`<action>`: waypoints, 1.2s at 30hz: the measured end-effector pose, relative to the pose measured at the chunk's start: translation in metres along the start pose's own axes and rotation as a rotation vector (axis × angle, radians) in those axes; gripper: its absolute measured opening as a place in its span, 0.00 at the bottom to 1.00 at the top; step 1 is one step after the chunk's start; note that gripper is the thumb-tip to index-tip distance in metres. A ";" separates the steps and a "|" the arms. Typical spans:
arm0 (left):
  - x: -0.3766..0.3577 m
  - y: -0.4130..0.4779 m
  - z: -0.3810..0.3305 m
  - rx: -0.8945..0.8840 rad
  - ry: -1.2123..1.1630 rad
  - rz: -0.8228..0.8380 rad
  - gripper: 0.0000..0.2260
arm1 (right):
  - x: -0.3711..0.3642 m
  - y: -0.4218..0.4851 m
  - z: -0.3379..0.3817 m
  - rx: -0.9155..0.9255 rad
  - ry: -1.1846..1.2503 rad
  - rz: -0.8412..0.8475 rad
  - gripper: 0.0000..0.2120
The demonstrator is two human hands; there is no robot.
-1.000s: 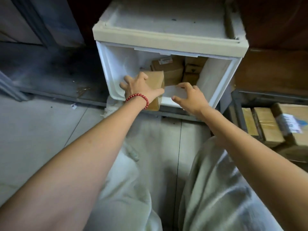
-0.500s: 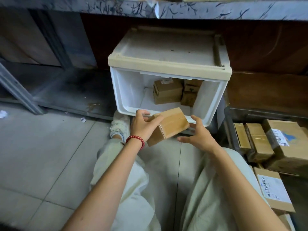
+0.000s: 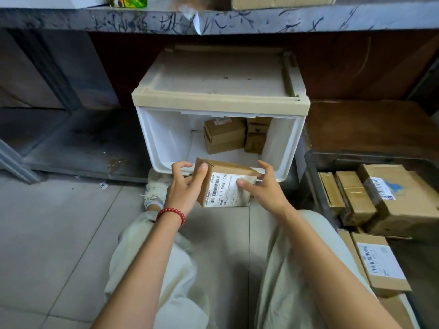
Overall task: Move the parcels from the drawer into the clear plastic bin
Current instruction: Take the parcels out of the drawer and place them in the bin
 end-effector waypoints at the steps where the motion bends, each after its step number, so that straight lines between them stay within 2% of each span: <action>1: 0.000 0.001 0.000 -0.018 -0.002 0.023 0.13 | 0.001 0.001 0.001 -0.013 0.027 -0.042 0.35; 5: -0.004 0.001 -0.002 -0.068 -0.094 0.113 0.13 | 0.006 0.002 0.005 -0.097 0.075 -0.206 0.22; 7: -0.005 -0.002 -0.004 -0.062 -0.111 0.126 0.14 | 0.007 0.004 0.005 -0.125 0.056 -0.172 0.16; 10: -0.001 -0.002 -0.006 -0.025 -0.161 0.107 0.12 | 0.007 0.002 0.006 -0.136 0.095 -0.090 0.15; 13: 0.003 0.001 -0.006 0.010 -0.214 0.088 0.21 | 0.006 0.001 0.012 -0.091 0.135 -0.025 0.13; 15: 0.003 0.002 -0.005 0.046 -0.282 0.086 0.25 | 0.004 -0.001 0.014 -0.096 0.138 0.026 0.18; 19: 0.000 0.002 -0.005 0.105 -0.361 0.161 0.22 | 0.001 -0.006 0.012 -0.135 0.152 0.090 0.46; 25: -0.001 0.007 -0.002 0.121 -0.309 0.187 0.20 | 0.003 -0.006 0.014 -0.071 0.065 0.230 0.58; 29: 0.000 0.006 -0.001 0.115 -0.236 0.214 0.20 | 0.008 -0.004 0.010 0.027 -0.042 0.218 0.57; 33: -0.003 0.003 -0.001 0.031 -0.141 0.210 0.16 | 0.014 -0.004 0.010 0.034 -0.004 0.082 0.44; 36: -0.007 0.000 -0.010 -0.108 -0.086 0.158 0.24 | 0.019 -0.007 0.017 0.066 0.033 -0.058 0.41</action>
Point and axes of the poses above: each hand's wrist, its own y-axis towards the middle knuckle, its own x-axis out of the back of the hand, z = x × y, the point moved 3 cm from there along y, towards the middle knuckle, and after that the axes turned 7 degrees about y, right-handed, at the moved point
